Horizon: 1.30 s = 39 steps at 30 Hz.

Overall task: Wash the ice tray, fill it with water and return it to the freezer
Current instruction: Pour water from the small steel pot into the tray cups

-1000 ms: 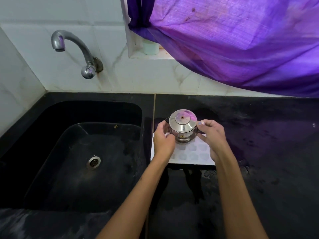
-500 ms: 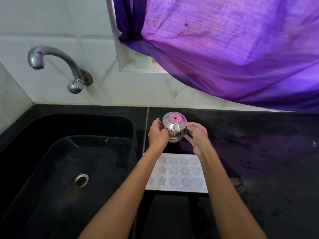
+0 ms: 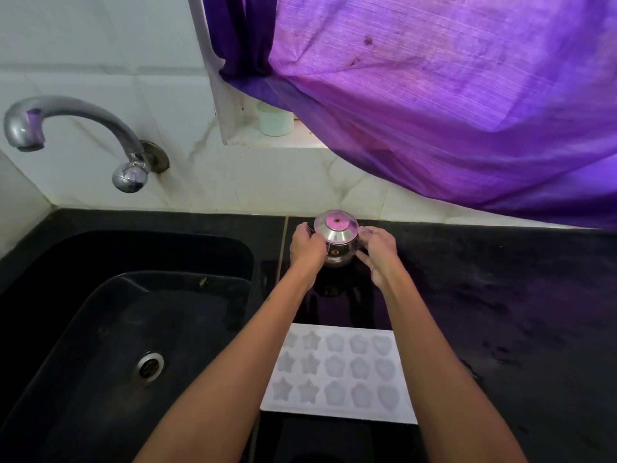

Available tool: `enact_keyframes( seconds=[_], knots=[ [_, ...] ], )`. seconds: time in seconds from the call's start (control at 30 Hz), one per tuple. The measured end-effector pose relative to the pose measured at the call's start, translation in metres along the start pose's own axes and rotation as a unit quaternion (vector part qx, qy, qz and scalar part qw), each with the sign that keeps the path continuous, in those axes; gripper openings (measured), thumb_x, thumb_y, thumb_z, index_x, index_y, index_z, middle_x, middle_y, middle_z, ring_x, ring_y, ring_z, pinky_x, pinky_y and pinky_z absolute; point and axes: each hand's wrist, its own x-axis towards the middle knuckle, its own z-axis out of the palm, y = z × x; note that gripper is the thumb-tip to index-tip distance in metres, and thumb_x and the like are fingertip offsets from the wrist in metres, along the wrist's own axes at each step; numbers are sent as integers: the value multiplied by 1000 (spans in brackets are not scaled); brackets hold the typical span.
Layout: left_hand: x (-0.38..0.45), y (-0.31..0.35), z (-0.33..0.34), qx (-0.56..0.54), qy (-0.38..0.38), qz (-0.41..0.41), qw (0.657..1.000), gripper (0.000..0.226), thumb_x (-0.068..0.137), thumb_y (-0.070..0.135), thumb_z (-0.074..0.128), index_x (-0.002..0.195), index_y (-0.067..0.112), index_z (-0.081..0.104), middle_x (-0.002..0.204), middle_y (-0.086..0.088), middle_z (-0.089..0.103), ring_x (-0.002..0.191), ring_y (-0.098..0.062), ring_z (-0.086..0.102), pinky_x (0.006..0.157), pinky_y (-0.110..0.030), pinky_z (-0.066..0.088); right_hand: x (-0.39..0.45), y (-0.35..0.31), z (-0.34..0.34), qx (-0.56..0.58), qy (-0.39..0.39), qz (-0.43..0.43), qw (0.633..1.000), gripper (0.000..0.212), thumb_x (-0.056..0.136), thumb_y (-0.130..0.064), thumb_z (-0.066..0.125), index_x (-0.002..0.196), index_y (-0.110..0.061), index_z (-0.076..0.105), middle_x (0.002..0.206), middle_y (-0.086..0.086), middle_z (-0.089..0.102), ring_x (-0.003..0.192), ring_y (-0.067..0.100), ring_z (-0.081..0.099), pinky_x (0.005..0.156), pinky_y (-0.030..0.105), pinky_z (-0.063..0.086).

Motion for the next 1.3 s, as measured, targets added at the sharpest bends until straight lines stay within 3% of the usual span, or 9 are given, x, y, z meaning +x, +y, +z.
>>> enact_keyframes(
  seconds=[0.63,0.8,0.97,1.03,1.07,1.1,1.17,1.23,1.3],
  knots=[
    [-5,7,0,-19,8,-32,999,48,92,17,40,139,8,38,141,-8,46,127,-26,45,105,-40,38,13,3,2,-17,14,-3,1000,15,97,-12,49,109,-9,58,114,9,62,107,18,57,98,36,45],
    [-3,8,-1,-26,2,-35,999,49,94,13,41,143,9,35,141,-6,45,125,-22,44,90,-28,36,12,6,2,-17,13,-13,1000,16,98,-13,48,110,-9,58,112,7,62,106,17,57,99,36,44],
    [-10,16,-5,-28,13,-46,998,49,91,7,38,139,-5,32,143,-22,39,131,-33,39,105,-40,36,12,4,2,-28,23,-12,999,27,97,-13,51,123,-9,55,117,5,61,109,16,56,103,35,44],
    [-13,16,-9,-24,21,-54,998,44,90,6,36,131,-10,39,131,-25,49,121,-33,49,100,-41,41,10,1,0,-39,50,-15,998,36,96,-14,54,131,-11,48,123,7,58,110,17,55,100,33,44],
    [-16,18,-12,-28,22,-49,998,34,89,5,36,118,-10,47,111,-21,58,100,-26,58,87,-34,47,8,-1,-1,-43,66,-17,997,39,95,-15,55,133,-11,47,125,6,56,111,17,55,99,33,44],
    [-19,19,-14,-31,29,-44,998,21,89,5,36,99,-7,51,87,-11,54,75,-18,53,70,-27,44,5,-4,-3,-44,83,-21,995,41,94,-16,57,134,-11,46,127,6,55,113,19,54,101,34,44],
    [-28,22,-21,-31,42,-39,998,14,89,6,38,84,0,50,77,-3,45,64,-14,42,61,-24,37,-2,-9,-7,-49,107,-33,993,41,93,-17,59,132,-10,49,127,4,55,115,20,53,103,37,45],
    [-40,25,-29,-30,46,-19,998,30,91,9,41,113,-7,53,114,-19,59,100,-29,59,87,-34,47,-13,-14,-12,-57,113,-48,991,39,93,-19,60,129,-9,52,120,4,59,109,19,56,101,37,47],
    [-55,29,-35,-21,47,-5,999,49,91,12,44,134,-9,36,140,-26,40,129,-38,41,104,-46,36,-26,-17,-16,-60,113,-63,990,36,93,-20,59,127,-9,54,121,5,59,110,19,56,100,37,47]
  ],
)
